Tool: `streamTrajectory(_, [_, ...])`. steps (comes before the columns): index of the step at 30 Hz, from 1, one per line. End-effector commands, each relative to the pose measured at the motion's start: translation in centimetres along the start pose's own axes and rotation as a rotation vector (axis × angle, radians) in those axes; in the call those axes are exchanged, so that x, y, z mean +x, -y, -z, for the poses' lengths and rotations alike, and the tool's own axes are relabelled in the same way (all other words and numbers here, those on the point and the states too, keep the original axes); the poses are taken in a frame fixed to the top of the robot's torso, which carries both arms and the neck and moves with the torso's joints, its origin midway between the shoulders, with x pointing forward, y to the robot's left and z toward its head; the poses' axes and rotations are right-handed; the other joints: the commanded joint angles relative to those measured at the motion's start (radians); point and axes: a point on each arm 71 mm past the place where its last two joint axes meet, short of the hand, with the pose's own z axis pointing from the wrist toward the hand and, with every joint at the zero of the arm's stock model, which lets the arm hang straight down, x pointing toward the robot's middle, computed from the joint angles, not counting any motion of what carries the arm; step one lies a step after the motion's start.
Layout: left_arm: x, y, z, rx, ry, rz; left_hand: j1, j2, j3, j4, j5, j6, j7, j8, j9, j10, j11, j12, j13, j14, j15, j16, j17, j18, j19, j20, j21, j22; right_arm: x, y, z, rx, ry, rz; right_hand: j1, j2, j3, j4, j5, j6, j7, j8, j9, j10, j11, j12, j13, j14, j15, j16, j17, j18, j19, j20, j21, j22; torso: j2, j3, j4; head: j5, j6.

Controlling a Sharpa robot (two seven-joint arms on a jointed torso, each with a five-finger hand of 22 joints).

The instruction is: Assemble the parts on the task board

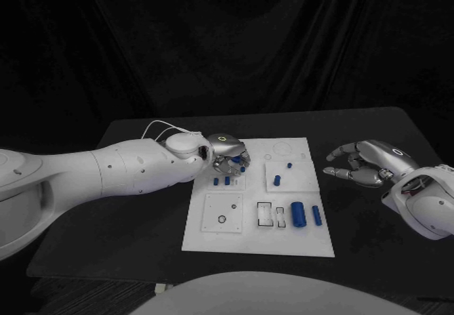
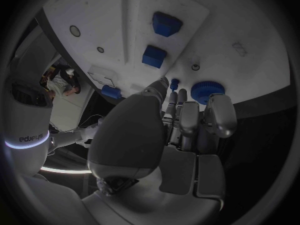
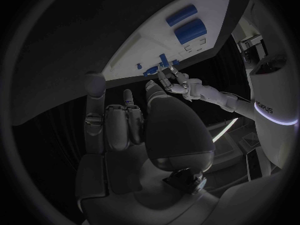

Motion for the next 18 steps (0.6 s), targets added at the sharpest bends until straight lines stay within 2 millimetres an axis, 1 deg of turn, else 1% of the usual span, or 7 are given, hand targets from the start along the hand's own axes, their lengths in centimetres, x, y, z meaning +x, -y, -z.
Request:
streamTrajectory(1, [0.24,0.19,-0.13,0.017,-0.011,-0.005,-0.004,0.007,0.002,-0.009,0.015,0.012,0.001,0.003,-0.006,0.013,0.0,0.014,0.007,0.004,-0.004,-0.002,0.0,-0.016,0.007,-0.003,0.001,0.152,0.03,0.04,0.11,0.003,0.005,-0.001,0.003,0.0,0.0,0.002,0.005,0.008,0.001,-0.006,-0.002,0.004,0.008,-0.004,0.008,0.044,0.005,-0.003,0.0,0.008,0.0,0.004,-0.001,0.0,0.0,-0.0004,-0.0011,0.001,0.0])
streamTrajectory(4, [0.34,0.14,-0.2,0.014,-0.01,-0.005,-0.002,0.01,0.004,-0.012,0.022,0.016,0.0,0.003,-0.012,0.02,0.0,0.026,0.015,0.004,-0.003,-0.002,0.0,-0.016,0.008,-0.003,0.002,0.153,0.03,0.06,0.13,0.004,0.003,-0.001,0.003,0.0,0.0,0.002,0.005,0.008,0.001,-0.006,-0.002,0.004,0.008,-0.004,0.008,0.044,0.005,-0.003,0.0,0.008,0.0,0.004,-0.001,0.0,0.0,0.0,0.0005,-0.001,0.0])
streamTrajectory(12, [0.43,0.23,-0.39,0.026,0.0,-0.007,0.0,0.021,0.014,-0.016,0.041,0.025,0.001,0.005,-0.021,0.018,0.001,0.037,0.025,0.004,-0.002,-0.001,-0.001,-0.017,0.01,-0.004,0.003,0.153,0.06,0.05,0.12,0.005,0.0,-0.001,0.003,0.0,0.0,0.002,0.005,0.008,0.001,-0.006,-0.002,0.004,0.008,-0.004,0.008,0.044,0.005,-0.003,0.0,0.008,0.0,0.004,-0.001,0.0,0.001,-0.0003,-0.001,-0.001,0.0])
streamTrajectory(14, [0.42,0.28,-0.43,0.033,0.005,-0.008,0.005,0.021,0.02,-0.022,0.054,0.022,-0.005,0.001,-0.028,0.018,0.001,0.041,0.027,0.004,-0.002,-0.001,-0.002,-0.017,0.009,-0.004,0.002,0.153,0.07,0.04,0.11,0.006,-0.001,-0.001,0.003,0.0,0.0,0.002,0.005,0.008,0.001,-0.006,-0.002,0.004,0.008,-0.004,0.008,0.044,0.005,-0.003,0.0,0.008,0.0,0.004,-0.001,0.0,0.001,-0.0004,-0.0001,-0.002,0.0])
streamTrajectory(18, [0.47,0.37,-0.56,0.041,0.009,-0.009,0.005,0.025,0.024,-0.022,0.062,0.029,-0.003,0.004,-0.03,0.017,-0.002,0.042,0.028,0.002,-0.003,-0.002,-0.004,-0.017,0.01,-0.004,0.003,0.153,0.09,0.04,0.09,0.007,-0.002,-0.001,0.003,0.0,0.0,0.002,0.005,0.008,0.001,-0.006,-0.002,0.004,0.008,-0.004,0.008,0.044,0.005,-0.003,0.0,0.008,0.0,0.004,-0.001,0.0,0.001,-0.0002,0.0006,-0.003,0.0])
